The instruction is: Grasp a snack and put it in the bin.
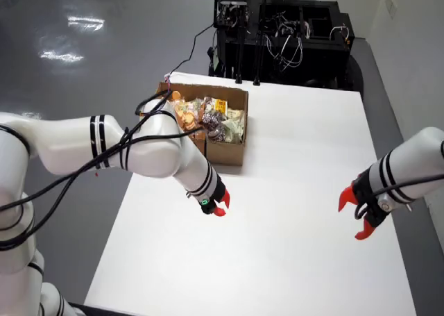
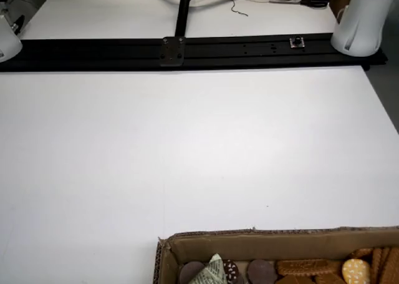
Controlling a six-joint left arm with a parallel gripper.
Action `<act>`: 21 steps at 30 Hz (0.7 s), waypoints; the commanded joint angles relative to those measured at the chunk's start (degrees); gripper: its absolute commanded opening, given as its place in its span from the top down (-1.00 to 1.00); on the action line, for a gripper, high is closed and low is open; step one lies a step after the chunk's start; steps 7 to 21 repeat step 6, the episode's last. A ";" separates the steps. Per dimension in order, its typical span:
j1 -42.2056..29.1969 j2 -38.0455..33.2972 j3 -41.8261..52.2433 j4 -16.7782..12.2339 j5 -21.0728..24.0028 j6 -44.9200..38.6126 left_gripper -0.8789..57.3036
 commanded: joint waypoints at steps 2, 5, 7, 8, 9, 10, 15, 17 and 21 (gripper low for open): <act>-0.83 0.00 0.00 0.00 0.00 0.00 0.80; -1.12 0.00 0.00 0.00 0.00 0.00 0.80; -1.18 0.00 0.00 0.00 0.00 0.00 0.80; -1.18 0.00 0.00 0.00 0.00 0.00 0.80; -1.18 0.00 0.00 0.00 0.00 0.00 0.80; -1.18 0.00 0.00 0.00 0.00 0.00 0.80; -1.18 0.00 0.00 0.00 0.00 0.00 0.80; -1.18 0.00 0.00 0.00 0.00 0.00 0.80; -1.18 0.00 0.00 0.00 0.00 0.00 0.80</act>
